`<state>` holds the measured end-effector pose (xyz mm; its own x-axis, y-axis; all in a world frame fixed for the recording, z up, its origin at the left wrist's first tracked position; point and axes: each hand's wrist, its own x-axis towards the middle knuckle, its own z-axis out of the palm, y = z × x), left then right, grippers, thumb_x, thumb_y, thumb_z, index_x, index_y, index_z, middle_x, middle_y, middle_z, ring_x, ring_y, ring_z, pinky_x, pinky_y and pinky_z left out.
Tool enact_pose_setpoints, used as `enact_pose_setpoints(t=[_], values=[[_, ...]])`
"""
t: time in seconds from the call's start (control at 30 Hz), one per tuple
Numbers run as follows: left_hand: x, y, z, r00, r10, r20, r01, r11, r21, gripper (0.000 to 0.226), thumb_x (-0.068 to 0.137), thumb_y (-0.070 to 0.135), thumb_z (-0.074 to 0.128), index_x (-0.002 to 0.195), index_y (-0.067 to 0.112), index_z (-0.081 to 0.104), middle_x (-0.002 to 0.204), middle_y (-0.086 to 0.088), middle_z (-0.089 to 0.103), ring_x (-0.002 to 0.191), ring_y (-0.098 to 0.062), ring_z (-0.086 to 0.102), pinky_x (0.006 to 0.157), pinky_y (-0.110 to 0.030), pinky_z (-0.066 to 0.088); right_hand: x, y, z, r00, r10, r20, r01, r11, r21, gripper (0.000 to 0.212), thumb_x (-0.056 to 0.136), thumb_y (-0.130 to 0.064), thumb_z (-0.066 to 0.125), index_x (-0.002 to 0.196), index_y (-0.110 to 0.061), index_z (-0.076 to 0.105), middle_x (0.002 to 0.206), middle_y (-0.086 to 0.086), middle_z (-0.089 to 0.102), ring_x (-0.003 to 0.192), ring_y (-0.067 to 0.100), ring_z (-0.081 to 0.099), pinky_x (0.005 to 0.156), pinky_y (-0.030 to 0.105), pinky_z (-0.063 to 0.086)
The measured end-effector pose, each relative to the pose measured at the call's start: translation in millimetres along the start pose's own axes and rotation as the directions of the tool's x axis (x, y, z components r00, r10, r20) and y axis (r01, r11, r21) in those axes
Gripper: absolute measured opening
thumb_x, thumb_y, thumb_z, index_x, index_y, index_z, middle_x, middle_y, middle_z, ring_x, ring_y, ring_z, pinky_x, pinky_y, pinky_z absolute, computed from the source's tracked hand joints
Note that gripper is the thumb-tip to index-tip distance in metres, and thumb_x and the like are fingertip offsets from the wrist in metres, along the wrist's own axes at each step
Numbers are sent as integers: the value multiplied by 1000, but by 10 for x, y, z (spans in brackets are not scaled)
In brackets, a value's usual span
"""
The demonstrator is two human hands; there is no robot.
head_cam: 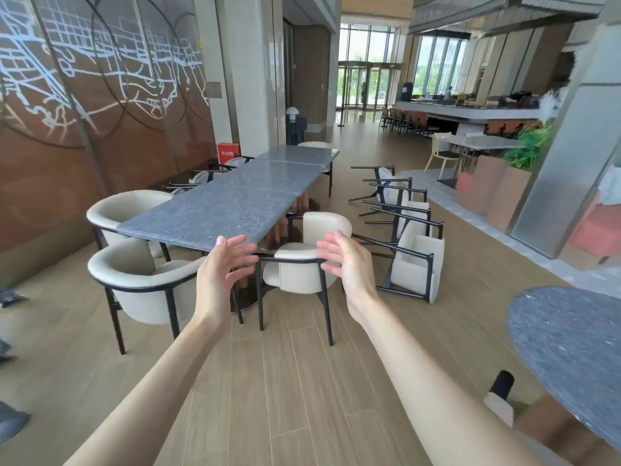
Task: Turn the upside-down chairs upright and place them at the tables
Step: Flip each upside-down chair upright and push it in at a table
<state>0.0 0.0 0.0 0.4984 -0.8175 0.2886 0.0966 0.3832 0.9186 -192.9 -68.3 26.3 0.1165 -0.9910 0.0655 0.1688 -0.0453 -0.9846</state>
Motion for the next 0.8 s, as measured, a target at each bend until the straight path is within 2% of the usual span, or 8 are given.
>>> enact_pose_setpoints(t=[0.13,0.27,0.4,0.5,0.57,0.8], values=[[363,-336,44,996,-84,-22,83,994,-67,43,94,47,51,104,10,71,86,-7,72,82,-20,68,82,-40,52,278,208,-164,999,34,-35,-32,999,36,33,104,-31,48,115,-8,70,110,9,75,106,26,71,101,47,53],[870,-600,334,998,-67,16,67,997,32,34,105,32,46,100,11,72,83,-5,70,83,-25,66,84,-43,53,866,286,-381,996,8,-85,-4,999,50,28,104,-30,48,109,-12,70,110,10,75,106,27,71,99,46,55],[1483,-828,675,993,-20,118,2,988,155,30,96,30,50,94,12,74,81,-3,72,79,-19,67,75,-31,57,1644,398,-572,995,-79,-62,80,997,17,31,104,-28,48,113,-8,70,109,10,76,104,23,72,99,46,54],[1992,-1043,884,980,-31,194,-13,975,221,30,93,30,50,86,17,77,78,-6,72,75,-21,68,69,-22,56,2238,465,-737,993,-105,-54,104,994,-21,29,103,-26,50,113,-9,71,106,9,77,101,21,73,98,47,55],[2320,-1209,1036,975,-61,213,3,965,263,30,92,30,50,84,20,77,79,-6,73,74,-21,68,69,-21,56,2627,487,-874,993,-103,-57,100,994,-51,27,102,-25,51,110,-10,73,104,7,78,99,19,73,97,47,55],[3358,-1946,1717,970,-128,206,67,958,280,27,91,29,54,89,14,76,85,-12,72,75,-25,67,84,-44,53,3852,565,-1453,991,-66,-114,53,993,-107,26,101,-22,54,112,-8,73,101,7,78,99,22,74,96,47,56]])
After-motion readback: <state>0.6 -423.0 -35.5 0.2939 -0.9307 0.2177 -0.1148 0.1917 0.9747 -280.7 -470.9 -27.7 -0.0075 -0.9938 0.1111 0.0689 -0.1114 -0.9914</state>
